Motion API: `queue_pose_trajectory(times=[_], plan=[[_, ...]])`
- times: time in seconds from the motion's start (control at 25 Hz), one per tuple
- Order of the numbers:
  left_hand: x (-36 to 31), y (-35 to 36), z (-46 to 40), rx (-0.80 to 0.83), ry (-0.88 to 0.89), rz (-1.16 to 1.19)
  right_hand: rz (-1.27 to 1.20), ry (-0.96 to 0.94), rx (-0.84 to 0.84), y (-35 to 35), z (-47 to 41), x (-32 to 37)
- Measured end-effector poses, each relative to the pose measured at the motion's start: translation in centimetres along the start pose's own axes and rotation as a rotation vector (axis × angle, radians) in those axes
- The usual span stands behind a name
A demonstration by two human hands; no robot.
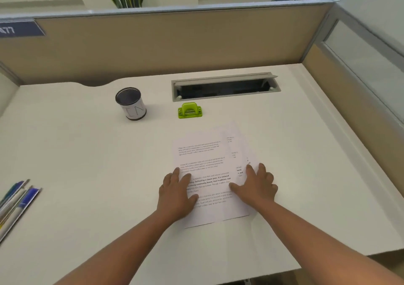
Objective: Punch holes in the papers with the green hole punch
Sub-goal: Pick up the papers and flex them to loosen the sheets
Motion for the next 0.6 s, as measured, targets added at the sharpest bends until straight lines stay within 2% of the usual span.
queue_pose_trajectory(times=[0.32, 0.44, 0.6], plan=[[5.2, -2.9, 0.9, -0.066, -0.193, 0.289, 0.016, -0.101, 0.026, 0.0, 1.7, 5.7], [5.7, -3.2, 1.0, -0.085, -0.224, 0.359, -0.099, -0.082, -0.006, -0.9, 1.6, 6.6], [5.7, -3.2, 0.9, -0.078, -0.242, 0.328, -0.305, -0.057, 0.097, -1.5, 1.0, 7.3]])
Point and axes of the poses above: each hand's wrist, its own z-axis away from the middle knuckle, its own y-axis out of the palm, x = y × z, the point moved 2 cm from there along -z, towards the middle knuckle, and after that the axes turned 6 degrees about z, right-handed, at the moved point
